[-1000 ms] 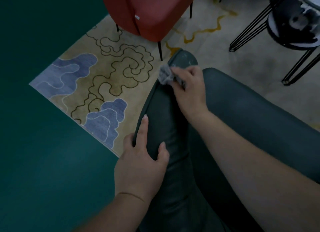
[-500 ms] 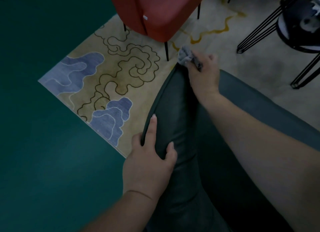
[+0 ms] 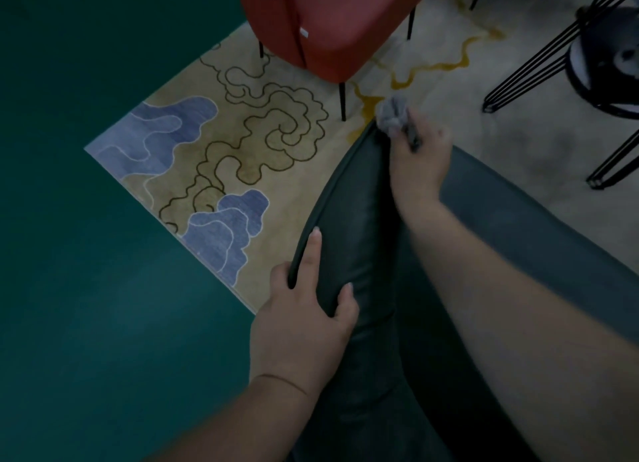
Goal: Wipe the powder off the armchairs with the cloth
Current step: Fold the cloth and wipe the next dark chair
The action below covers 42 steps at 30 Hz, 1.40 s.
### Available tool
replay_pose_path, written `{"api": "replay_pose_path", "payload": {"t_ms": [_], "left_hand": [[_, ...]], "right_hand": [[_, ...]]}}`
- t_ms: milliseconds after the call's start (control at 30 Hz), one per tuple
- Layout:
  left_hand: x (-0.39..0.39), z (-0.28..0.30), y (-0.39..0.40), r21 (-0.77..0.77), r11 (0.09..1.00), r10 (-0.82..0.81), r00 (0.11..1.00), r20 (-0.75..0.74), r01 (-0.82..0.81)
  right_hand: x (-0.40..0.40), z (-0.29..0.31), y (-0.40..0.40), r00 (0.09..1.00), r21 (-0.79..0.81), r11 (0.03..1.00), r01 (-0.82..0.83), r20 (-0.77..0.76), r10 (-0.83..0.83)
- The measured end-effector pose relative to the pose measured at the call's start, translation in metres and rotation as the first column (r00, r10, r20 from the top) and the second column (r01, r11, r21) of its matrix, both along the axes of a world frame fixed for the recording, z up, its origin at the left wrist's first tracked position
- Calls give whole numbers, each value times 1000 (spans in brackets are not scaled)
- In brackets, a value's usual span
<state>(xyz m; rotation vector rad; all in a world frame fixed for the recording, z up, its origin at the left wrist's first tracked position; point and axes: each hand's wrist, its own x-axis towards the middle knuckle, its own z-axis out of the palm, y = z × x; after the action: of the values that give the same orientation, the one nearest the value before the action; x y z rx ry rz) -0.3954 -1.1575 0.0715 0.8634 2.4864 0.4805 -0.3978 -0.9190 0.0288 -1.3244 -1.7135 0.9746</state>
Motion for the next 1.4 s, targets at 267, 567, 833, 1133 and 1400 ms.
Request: {"api": "replay_pose_path", "payload": {"t_ms": [267,567,833,1133,1400], "left_hand": [[0,-1,1,8,1000,-9,1000,-26,10],[0,0,2,10,999,-30,998,-50,30],[0,-1,1,13,999,-33,998,-48,33],[1,-3,2,-15,1000,-23,997,-69,22],[1,-2,3,-9,1000,-20,997,-79,19]], "right_hand": [[-5,3,32,985,103,987,-120,136,106],[7,1,0,973,65,977,-203,128,194],[-6,-16,28,998,-133,991,31,-45,-37],[-8,-6,59,1000,-191,982,7,-26,-12],[13,-2,7,998,-125,991,-41,51,47]]}}
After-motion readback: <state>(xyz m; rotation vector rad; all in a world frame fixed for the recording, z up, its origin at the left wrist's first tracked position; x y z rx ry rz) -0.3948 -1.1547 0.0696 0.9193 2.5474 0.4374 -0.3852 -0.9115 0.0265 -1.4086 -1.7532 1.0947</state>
